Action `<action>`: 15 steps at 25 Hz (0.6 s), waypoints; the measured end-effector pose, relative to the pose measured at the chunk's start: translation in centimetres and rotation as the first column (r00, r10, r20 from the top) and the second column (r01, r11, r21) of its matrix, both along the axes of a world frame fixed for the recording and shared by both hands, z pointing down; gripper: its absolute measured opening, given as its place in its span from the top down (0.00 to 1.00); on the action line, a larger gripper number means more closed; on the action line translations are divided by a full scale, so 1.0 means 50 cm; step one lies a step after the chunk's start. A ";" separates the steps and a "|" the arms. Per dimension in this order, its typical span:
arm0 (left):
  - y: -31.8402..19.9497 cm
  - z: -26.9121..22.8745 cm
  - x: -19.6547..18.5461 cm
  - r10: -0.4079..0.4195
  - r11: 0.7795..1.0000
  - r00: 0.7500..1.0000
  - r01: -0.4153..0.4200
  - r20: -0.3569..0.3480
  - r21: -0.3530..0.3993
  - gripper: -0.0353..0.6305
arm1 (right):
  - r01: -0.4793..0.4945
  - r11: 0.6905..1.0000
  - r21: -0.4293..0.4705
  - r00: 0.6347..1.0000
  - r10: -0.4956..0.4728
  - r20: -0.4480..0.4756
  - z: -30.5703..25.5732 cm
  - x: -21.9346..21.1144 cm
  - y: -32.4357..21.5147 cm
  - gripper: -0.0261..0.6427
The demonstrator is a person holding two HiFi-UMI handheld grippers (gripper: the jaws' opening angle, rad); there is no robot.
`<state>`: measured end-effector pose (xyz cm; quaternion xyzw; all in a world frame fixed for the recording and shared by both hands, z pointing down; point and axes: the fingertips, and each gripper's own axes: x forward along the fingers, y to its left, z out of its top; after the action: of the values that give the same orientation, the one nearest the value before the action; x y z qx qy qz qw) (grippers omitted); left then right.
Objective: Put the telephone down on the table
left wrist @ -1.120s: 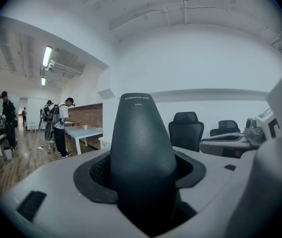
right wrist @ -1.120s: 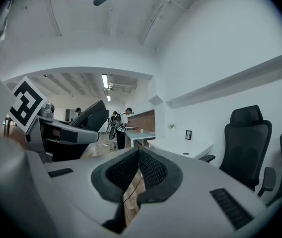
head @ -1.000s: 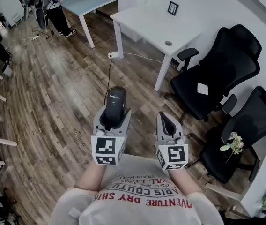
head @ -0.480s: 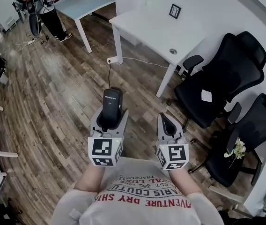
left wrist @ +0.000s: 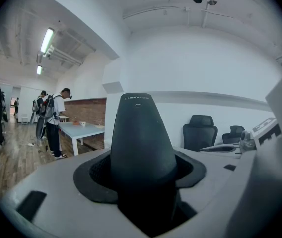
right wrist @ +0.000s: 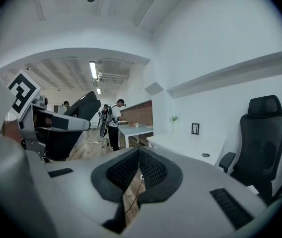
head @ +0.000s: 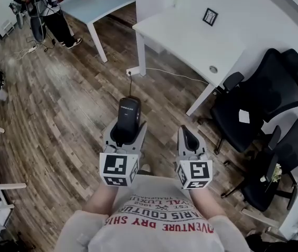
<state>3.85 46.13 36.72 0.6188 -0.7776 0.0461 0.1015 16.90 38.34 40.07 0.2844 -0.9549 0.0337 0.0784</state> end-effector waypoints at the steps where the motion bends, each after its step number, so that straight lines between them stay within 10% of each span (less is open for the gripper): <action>1: 0.000 0.004 -0.023 0.004 1.000 1.000 -0.004 -0.004 -0.004 0.50 | -0.004 1.000 0.000 1.000 0.004 0.000 0.001 -0.022 -0.001 0.92; 15: -0.116 0.082 -0.212 -0.053 0.997 0.997 0.050 -0.061 -0.061 0.50 | 0.023 0.999 -0.048 0.999 -0.025 -0.041 0.060 -0.202 -0.152 0.92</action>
<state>-6.73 40.33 40.83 0.5964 -0.7880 0.0471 0.1453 6.82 30.72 43.08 0.2717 -0.9553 0.0495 0.1054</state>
